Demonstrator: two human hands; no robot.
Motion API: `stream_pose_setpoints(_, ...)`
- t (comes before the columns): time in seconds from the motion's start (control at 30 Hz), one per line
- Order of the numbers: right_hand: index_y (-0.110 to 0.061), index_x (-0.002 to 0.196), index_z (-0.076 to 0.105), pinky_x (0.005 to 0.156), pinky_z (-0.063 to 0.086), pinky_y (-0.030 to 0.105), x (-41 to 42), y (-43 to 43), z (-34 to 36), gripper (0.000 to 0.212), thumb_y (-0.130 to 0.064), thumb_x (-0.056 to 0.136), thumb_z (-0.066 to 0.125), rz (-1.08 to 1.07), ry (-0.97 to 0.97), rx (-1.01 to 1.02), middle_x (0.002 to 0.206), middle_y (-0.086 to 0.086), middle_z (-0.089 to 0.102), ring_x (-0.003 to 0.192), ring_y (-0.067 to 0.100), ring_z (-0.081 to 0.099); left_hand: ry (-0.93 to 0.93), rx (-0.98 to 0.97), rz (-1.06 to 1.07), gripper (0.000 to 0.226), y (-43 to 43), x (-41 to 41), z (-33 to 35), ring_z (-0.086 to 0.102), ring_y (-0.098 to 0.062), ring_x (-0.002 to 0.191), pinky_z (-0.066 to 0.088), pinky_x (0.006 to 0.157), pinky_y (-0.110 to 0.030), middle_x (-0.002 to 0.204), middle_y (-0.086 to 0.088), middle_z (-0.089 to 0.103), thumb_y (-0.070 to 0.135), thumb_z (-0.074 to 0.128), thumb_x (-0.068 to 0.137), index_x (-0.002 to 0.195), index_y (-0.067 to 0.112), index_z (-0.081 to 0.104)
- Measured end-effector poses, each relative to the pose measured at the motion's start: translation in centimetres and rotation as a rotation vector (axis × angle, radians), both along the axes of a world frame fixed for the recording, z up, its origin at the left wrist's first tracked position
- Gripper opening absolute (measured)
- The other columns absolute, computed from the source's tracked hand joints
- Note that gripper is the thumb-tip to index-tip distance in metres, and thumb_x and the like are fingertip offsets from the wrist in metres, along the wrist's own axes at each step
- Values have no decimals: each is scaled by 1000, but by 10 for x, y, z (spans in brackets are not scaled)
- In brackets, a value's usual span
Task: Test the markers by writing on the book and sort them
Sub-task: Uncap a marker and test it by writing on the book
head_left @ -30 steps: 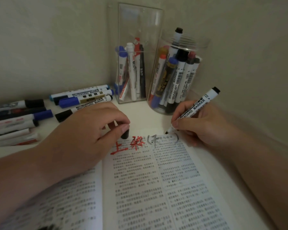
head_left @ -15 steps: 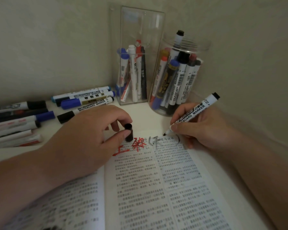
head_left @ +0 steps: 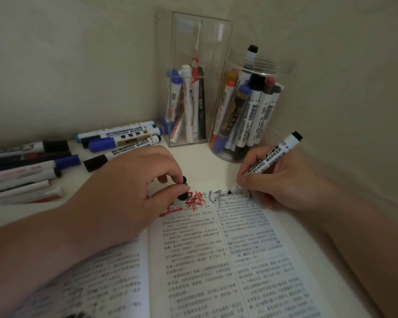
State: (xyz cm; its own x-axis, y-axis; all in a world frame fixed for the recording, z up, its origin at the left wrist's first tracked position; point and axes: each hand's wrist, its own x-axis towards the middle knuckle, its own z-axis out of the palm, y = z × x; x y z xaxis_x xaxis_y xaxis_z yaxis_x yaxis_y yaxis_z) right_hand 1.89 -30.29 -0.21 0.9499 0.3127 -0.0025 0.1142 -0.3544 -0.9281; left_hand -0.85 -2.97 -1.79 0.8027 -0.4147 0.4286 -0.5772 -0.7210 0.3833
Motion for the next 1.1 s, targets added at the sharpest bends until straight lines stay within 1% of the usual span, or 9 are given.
stream_pose_setpoints(0.2,8,84,60,37,37,24,3,-1,-2,11,3,90,68,-44,-35,-32,48,18,58,33,23,47,-10,-47,46,10,-1,-5,-1,55,6,92,39,71,-14,89,25,64,39,61,90,99,39,67)
stream_pose_setpoints(0.33,4,74,62,37,37,24,2,0,0,14,7,87,67,-3,-9,-3,55,19,62,37,24,48,8,-31,23,22,0,-6,-1,55,10,97,39,78,-11,96,27,65,36,57,88,106,39,68)
stream_pose_setpoints(0.47,5,72,61,36,34,23,3,-1,-1,17,12,86,67,18,-4,13,54,22,59,35,23,45,13,-38,-42,30,0,-5,0,60,5,103,46,88,-13,104,24,68,42,49,91,107,34,72)
stream_pose_setpoints(0.53,1,70,64,36,35,24,2,-2,-1,14,3,80,73,51,9,0,56,30,55,38,24,45,13,-26,-56,29,0,-4,0,59,6,102,45,87,-11,103,25,66,45,49,91,106,35,72)
stream_pose_setpoints(0.6,-2,70,65,37,35,23,1,-2,0,10,-7,74,73,68,30,-22,57,36,52,39,24,45,12,2,-56,26,0,-3,1,57,8,101,43,84,-10,102,28,64,48,50,91,104,39,71)
stream_pose_setpoints(0.7,-3,72,63,37,33,20,2,-3,0,10,-3,77,71,36,44,23,48,22,50,33,21,41,6,11,-55,25,0,-2,1,57,7,99,41,83,-12,99,28,62,54,51,90,101,41,69)
stream_pose_setpoints(0.8,6,78,58,34,33,21,5,-2,-3,16,4,86,71,-96,-34,34,46,10,49,31,20,42,2,2,-59,26,-1,-2,0,57,5,98,42,82,-13,97,28,61,57,50,89,99,41,69)
stream_pose_setpoints(0.9,14,81,52,32,33,21,6,0,-3,18,8,86,68,-124,-48,6,45,10,48,31,18,42,-1,7,-56,27,-1,-2,0,56,4,97,41,80,-13,95,28,61,58,48,89,98,42,68)
stream_pose_setpoints(1.1,13,81,53,34,35,21,7,-4,0,13,10,87,64,-143,-43,-42,45,10,49,31,17,44,4,2,-46,22,0,-2,-1,56,5,95,41,78,-12,94,28,61,55,50,89,98,43,66)
